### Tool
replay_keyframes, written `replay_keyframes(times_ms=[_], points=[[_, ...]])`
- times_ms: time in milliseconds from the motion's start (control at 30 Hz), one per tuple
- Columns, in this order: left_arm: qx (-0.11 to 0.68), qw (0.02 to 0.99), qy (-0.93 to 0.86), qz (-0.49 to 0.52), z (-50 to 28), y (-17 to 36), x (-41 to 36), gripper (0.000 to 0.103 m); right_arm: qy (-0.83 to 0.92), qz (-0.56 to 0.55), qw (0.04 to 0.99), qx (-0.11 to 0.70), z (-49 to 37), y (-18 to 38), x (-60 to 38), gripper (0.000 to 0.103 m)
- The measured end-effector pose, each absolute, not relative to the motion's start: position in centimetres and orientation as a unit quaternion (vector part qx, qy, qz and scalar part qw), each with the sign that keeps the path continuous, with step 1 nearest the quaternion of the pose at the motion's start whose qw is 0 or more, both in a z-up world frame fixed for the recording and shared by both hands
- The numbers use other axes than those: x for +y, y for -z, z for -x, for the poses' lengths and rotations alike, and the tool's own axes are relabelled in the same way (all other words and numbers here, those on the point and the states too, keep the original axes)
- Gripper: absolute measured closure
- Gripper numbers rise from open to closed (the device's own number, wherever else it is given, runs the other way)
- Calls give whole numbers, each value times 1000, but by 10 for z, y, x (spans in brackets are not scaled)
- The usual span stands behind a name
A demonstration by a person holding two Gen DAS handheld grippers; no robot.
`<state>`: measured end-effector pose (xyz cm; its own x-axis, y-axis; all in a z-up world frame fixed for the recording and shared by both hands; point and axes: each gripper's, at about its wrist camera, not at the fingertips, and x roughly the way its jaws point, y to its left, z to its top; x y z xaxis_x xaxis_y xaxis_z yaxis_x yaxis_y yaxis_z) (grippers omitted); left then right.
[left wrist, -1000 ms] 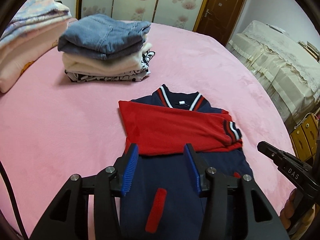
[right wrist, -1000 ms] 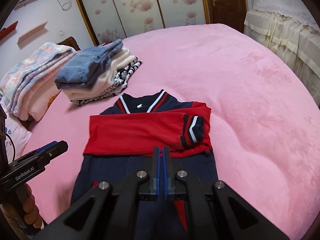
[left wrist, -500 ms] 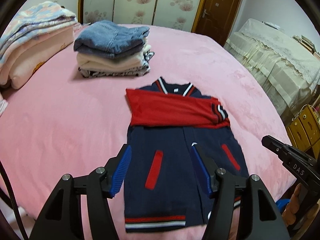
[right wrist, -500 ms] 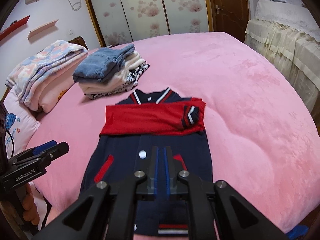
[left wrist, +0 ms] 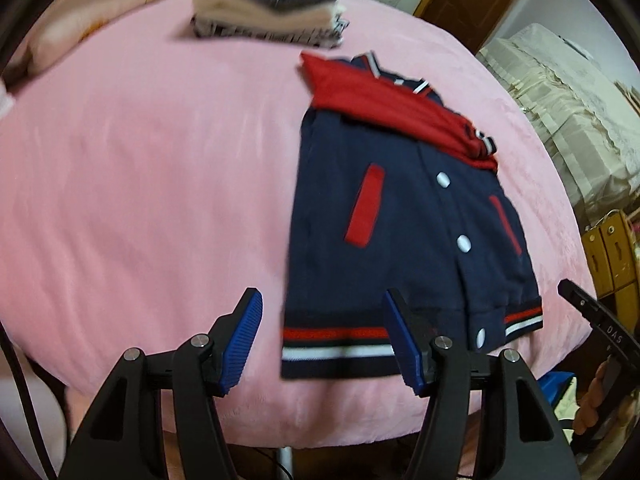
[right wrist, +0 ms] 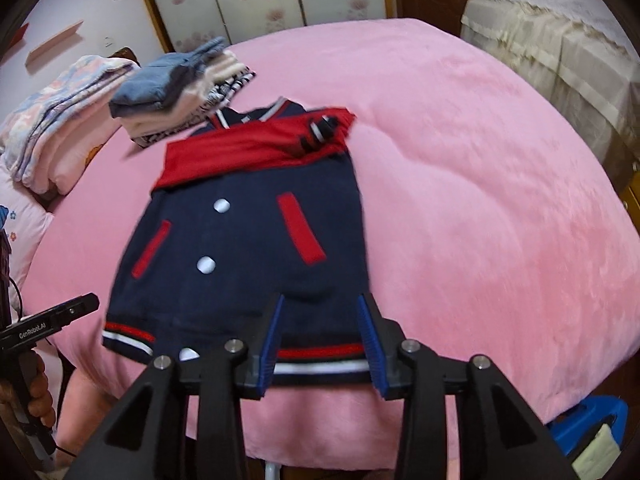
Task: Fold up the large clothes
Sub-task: 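Grasp the striped jacket hem with both grippers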
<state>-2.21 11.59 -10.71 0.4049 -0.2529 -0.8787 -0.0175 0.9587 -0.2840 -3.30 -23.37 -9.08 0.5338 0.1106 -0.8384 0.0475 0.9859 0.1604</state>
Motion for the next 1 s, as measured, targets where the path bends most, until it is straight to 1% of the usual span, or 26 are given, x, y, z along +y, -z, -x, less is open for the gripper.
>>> replay_keyframes(times_ms=[200, 300, 367, 433, 600, 667, 1000], points=[[556, 811, 87, 162, 25, 140, 122, 42, -18, -97, 854, 510, 36, 124, -253, 64], [554, 811, 90, 165, 26, 149, 120, 42, -23, -107, 848, 519, 36, 136, -258, 64], [550, 814, 93, 162, 28, 151, 119, 42, -34, -124, 845, 520, 36, 141, -261, 64], [549, 814, 98, 162, 28, 153, 118, 40, -44, -131, 845, 517, 36, 144, -261, 64], [547, 814, 102, 167, 27, 155, 116, 36, -64, -130, 844, 516, 32, 149, -255, 64], [545, 815, 108, 167, 27, 155, 116, 36, -66, -123, 845, 517, 31, 151, -252, 62], [543, 811, 128, 178, 25, 162, 117, 36, -76, -126, 842, 519, 31, 159, -254, 62]])
